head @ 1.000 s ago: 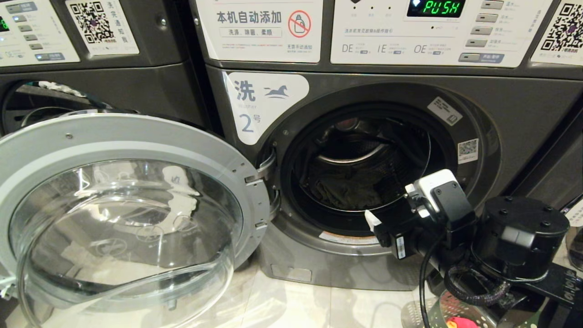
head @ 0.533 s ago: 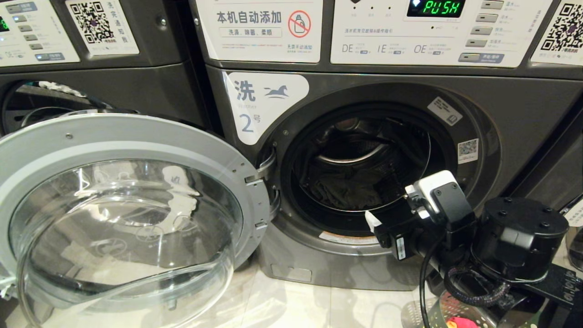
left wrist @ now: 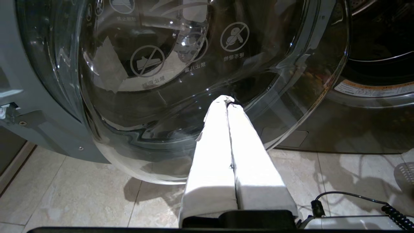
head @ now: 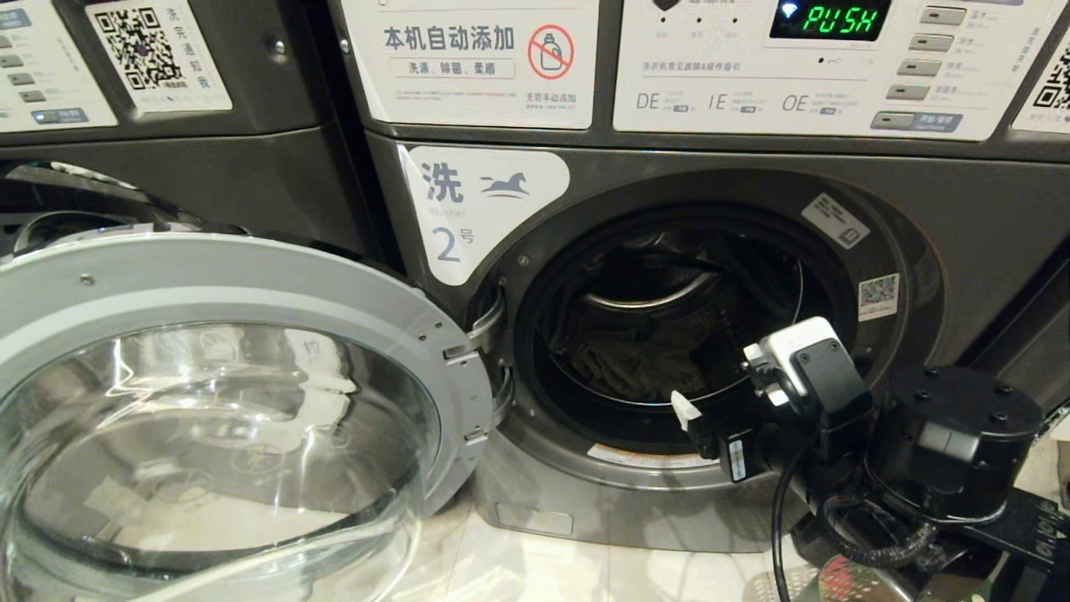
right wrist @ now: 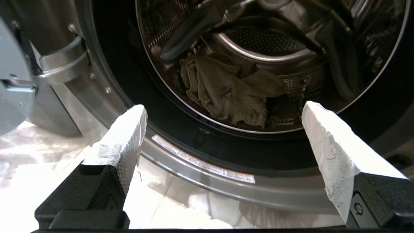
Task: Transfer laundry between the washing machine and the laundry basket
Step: Pick a cloth and place it into the basket
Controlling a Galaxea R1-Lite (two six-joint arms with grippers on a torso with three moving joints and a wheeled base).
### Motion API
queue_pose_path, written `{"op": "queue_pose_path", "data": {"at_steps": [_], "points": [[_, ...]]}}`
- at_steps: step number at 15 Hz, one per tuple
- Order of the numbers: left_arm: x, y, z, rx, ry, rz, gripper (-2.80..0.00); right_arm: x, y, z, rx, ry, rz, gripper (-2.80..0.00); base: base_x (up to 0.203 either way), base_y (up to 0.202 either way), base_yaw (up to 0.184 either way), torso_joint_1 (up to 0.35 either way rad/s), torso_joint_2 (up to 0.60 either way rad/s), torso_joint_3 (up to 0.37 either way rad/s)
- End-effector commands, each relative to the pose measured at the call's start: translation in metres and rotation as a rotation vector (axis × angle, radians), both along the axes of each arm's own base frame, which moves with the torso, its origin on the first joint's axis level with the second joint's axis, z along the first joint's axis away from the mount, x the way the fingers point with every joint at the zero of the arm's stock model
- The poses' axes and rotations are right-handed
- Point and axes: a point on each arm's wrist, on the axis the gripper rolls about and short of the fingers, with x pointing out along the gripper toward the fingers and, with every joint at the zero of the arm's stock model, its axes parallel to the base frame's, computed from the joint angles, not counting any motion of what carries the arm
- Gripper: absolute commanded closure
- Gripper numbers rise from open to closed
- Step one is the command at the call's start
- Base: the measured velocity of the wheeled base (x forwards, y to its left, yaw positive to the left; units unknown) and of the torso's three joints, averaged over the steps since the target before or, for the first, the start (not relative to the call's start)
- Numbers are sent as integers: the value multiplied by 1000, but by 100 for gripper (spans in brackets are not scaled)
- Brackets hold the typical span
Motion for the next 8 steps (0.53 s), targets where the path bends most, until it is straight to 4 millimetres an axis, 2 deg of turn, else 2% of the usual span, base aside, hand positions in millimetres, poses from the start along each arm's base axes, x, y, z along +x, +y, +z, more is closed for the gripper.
{"op": "queue_pose_path", "data": {"at_steps": [1,8], "points": [[0,0,0,0,0,0,0,1,0,1,3,-5,-2,-280,0,0,0,0,0,0],[0,0,0,-2,0,0,0,5,2,-5,-2,12,-6,-280,0,0,0,0,0,0]]}}
